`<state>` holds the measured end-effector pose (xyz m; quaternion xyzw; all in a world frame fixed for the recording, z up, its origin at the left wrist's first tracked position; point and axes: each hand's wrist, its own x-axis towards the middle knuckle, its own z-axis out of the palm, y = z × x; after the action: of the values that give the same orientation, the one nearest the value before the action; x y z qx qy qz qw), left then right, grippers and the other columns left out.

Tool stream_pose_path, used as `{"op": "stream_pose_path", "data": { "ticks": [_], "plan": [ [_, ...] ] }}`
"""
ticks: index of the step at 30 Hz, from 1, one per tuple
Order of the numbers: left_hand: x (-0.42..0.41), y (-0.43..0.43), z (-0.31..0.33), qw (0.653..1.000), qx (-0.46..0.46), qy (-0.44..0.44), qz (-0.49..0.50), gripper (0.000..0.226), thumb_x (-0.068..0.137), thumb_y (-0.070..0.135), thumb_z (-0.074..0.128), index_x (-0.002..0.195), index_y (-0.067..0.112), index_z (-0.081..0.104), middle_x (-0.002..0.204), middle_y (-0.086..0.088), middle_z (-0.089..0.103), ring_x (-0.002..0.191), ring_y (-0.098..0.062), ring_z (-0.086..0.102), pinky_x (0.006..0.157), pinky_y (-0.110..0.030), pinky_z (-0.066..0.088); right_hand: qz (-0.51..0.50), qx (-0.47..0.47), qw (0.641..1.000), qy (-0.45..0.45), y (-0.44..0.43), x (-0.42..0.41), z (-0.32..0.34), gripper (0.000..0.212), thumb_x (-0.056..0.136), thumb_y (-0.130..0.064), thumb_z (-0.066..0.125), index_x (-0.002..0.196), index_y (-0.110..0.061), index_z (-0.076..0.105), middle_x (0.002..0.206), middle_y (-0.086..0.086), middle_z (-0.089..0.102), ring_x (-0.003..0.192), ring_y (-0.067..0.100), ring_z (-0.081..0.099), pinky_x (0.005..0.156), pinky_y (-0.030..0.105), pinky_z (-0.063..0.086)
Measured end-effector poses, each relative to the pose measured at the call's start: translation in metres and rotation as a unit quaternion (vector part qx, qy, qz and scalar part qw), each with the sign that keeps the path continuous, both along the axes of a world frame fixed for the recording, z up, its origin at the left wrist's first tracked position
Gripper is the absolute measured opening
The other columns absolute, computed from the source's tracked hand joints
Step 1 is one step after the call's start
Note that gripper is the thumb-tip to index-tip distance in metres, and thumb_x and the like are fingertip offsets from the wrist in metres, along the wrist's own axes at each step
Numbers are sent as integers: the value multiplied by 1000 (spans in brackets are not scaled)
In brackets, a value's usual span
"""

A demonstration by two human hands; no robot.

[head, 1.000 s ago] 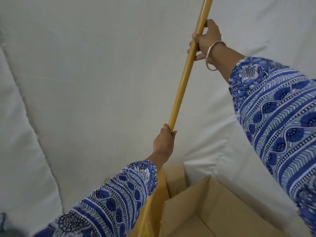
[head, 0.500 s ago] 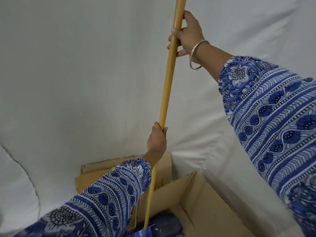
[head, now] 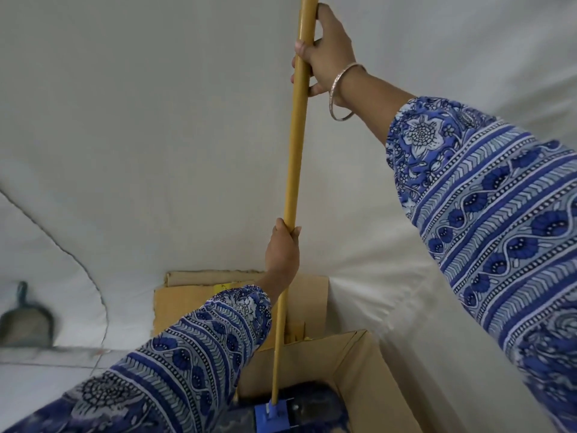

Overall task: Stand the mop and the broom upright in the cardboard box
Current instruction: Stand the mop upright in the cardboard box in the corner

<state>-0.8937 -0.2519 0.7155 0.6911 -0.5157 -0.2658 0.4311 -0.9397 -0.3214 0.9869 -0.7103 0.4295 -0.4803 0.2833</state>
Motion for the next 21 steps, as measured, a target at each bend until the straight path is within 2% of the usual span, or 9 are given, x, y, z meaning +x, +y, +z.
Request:
{"op": "stream_pose_path", "data": {
  "ticks": [4,7,10,12,14,17,21],
  "plan": [
    [-13,-8,-22,999,32,13,3,15,98,25,42,94,11,40,81,-5,48,55,-7,38,46,-22,32,8,0,999,33,-15,-8,-26,38,94,-4,42,131,-11,36,92,10,56,72,20,61,52,26,54],
    [-15,-14,-27,997,70,28,-8,9,97,20,43,93,14,39,82,-6,50,57,-9,42,49,-22,39,6,15,999,29,-24,-14,-41,39,93,-5,44,131,-12,37,95,11,58,76,22,63,50,24,52],
    [-13,-25,-25,994,98,41,-26,6,96,17,46,95,12,44,72,1,49,59,-10,45,56,-26,44,3,33,999,7,-34,-20,-46,41,93,-4,46,132,-13,38,95,11,58,78,24,63,53,26,52],
    [-11,-32,-22,993,112,37,-25,9,95,17,48,98,8,50,70,3,48,57,-8,45,54,-23,43,6,49,999,0,-41,-21,-47,40,91,-3,48,130,-10,41,94,12,59,79,27,63,61,36,58],
    [-9,-39,-20,991,124,33,-24,18,95,16,49,107,3,53,72,3,48,57,-7,45,50,-19,41,8,67,998,-7,-46,-21,-47,37,90,-2,50,126,-7,44,94,14,60,78,28,63,75,47,59],
    [-9,-44,-16,990,140,19,-29,25,95,17,48,114,2,53,72,5,47,58,-6,44,51,-19,40,1,76,997,1,-50,-21,-47,34,90,-4,51,124,-5,46,101,18,64,79,29,64,82,50,58],
    [-9,-47,-9,986,159,1,-44,30,96,19,46,120,1,52,94,-5,52,80,-18,52,57,-22,44,-19,78,997,7,-53,-22,-46,32,90,-6,52,122,-5,47,115,20,65,81,27,65,83,48,58]
  ]
}}
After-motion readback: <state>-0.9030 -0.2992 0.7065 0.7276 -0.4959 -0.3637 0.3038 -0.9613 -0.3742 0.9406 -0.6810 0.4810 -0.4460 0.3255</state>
